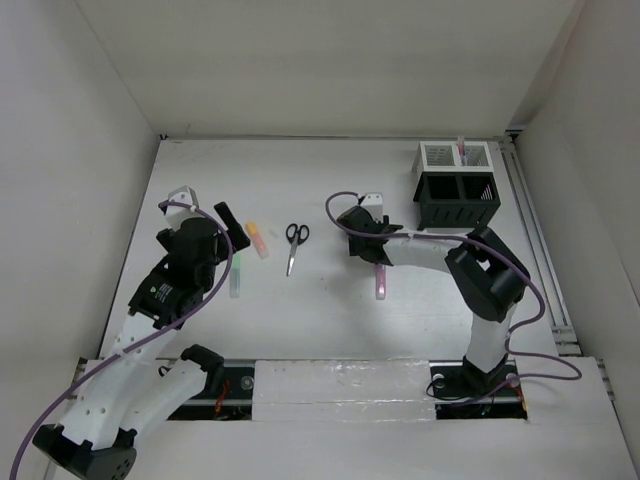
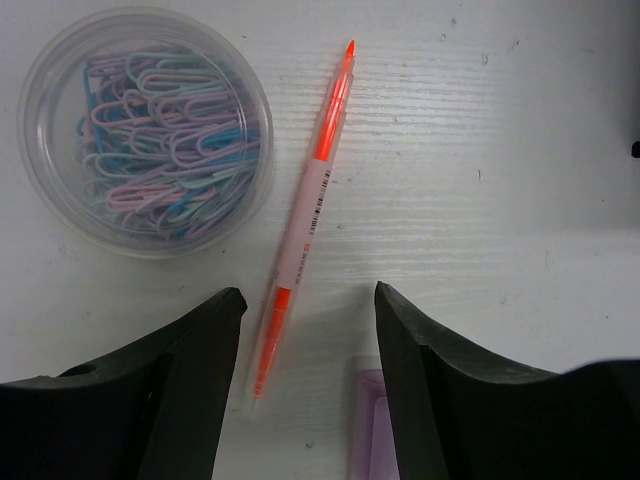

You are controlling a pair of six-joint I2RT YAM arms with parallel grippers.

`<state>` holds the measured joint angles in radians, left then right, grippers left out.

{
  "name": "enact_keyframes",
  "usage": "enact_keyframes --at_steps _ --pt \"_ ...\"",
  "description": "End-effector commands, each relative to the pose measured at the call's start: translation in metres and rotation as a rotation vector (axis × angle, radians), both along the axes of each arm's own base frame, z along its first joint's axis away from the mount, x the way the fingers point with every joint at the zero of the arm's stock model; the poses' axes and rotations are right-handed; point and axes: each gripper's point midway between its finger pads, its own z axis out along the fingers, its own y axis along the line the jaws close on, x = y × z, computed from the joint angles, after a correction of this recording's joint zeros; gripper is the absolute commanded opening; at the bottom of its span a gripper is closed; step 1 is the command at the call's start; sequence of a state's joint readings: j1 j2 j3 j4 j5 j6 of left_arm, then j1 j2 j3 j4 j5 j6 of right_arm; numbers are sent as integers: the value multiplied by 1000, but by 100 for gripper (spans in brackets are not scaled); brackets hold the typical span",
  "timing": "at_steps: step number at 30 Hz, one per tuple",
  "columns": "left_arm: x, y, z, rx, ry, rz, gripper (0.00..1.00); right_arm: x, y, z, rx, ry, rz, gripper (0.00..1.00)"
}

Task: Sort the stationery into containers
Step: Pick up the pen from the center of the board.

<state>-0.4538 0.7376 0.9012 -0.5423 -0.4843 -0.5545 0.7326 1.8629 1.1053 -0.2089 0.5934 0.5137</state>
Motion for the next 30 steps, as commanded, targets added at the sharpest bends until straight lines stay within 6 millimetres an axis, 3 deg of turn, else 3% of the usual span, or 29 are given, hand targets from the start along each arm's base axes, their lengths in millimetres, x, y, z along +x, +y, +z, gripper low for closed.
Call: enact_keyframes --at_steps 1,5,13,19,22,26,27,30 --pt "3 -1 18 -14 -53 -8 100 17 6 12 25 -50 -21 61" --pt "3 -1 18 -14 -53 -8 100 20 3 6 55 -37 -12 61" --pt "3 -3 17 -18 -51 -16 100 24 -8 1 59 -22 -15 48" --pt "3 -3 17 -18 -51 -16 100 24 -4 -8 79 -1 30 40" --pt "3 -3 17 -18 -51 -16 100 22 -2 -15 91 29 52 26" --pt "3 -3 17 -18 -51 -16 100 20 -9 -20 85 37 41 19" --pt "3 -3 17 -18 -51 -16 100 22 -13 -20 85 36 31 9" --pt "3 -3 17 -18 -51 -16 100 22 -19 -21 100 48 25 0"
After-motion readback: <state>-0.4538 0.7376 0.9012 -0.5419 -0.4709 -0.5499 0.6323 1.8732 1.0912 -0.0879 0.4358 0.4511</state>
